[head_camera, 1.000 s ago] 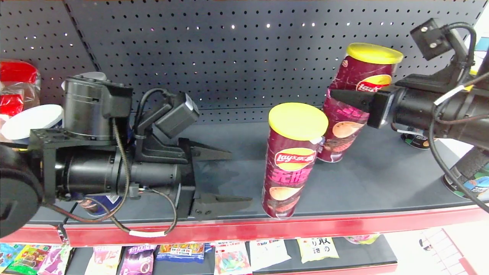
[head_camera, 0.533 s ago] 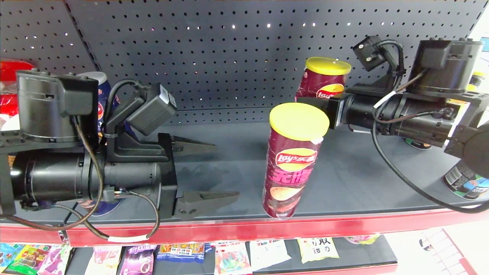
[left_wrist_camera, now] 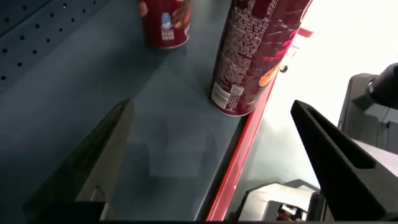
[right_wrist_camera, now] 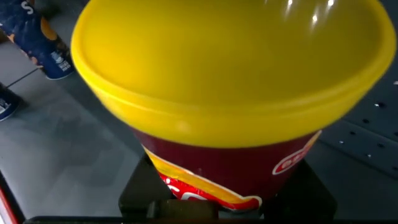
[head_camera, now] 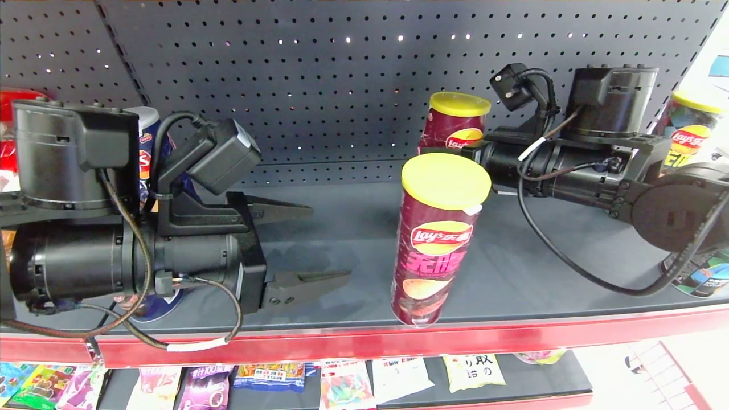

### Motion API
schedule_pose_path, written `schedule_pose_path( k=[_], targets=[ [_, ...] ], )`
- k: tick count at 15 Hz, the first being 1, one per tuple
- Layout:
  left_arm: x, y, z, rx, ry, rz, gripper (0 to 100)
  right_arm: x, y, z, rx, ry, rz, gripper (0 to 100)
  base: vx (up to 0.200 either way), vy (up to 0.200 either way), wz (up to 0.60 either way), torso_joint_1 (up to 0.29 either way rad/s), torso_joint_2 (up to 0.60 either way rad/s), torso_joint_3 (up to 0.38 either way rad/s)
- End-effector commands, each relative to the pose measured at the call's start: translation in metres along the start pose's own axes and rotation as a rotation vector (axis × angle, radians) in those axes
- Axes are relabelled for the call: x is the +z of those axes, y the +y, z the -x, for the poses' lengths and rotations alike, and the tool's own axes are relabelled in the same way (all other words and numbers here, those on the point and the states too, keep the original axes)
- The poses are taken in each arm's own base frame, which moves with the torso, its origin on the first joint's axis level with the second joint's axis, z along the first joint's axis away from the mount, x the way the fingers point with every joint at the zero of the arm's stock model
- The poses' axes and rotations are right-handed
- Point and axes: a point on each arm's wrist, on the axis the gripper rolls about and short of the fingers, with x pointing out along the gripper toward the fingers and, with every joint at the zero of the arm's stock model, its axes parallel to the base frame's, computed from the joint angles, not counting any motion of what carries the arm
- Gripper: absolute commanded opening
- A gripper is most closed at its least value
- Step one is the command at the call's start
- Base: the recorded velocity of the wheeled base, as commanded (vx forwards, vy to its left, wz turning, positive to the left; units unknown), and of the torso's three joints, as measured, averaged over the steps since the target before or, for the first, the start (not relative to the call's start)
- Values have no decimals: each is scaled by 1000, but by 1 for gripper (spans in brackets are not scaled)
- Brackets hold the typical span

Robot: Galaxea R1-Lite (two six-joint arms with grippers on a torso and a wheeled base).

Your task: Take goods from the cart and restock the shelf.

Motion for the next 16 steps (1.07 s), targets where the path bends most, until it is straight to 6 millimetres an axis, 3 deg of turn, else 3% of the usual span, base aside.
schedule_pose_path(
  k=[1, 5, 6, 10, 16],
  targets=[
    [0, -1, 0, -3, -1, 0, 100, -3, -2, -8, 0, 6, -1, 0, 0, 0, 0, 0, 0, 0],
    [0, -1, -1, -4, -1, 0, 100, -6, -3, -11, -1, 15, -5, 0, 0, 0, 0, 0, 0, 0],
    [0, -1, -1, -4, -1, 0, 100, -6, -3, -11, -1, 14, -4, 100, 0, 0, 0, 0, 0, 0],
    [0, -1, -1, -4, -1, 0, 100, -5, -2, -7, -6, 14, -4, 100, 0, 0, 0, 0, 0, 0],
    [1, -1, -1, -1, -2, -3, 100, 1, 7, 29, -34, 6, -1, 100, 0, 0, 0, 0, 0, 0]
  ],
)
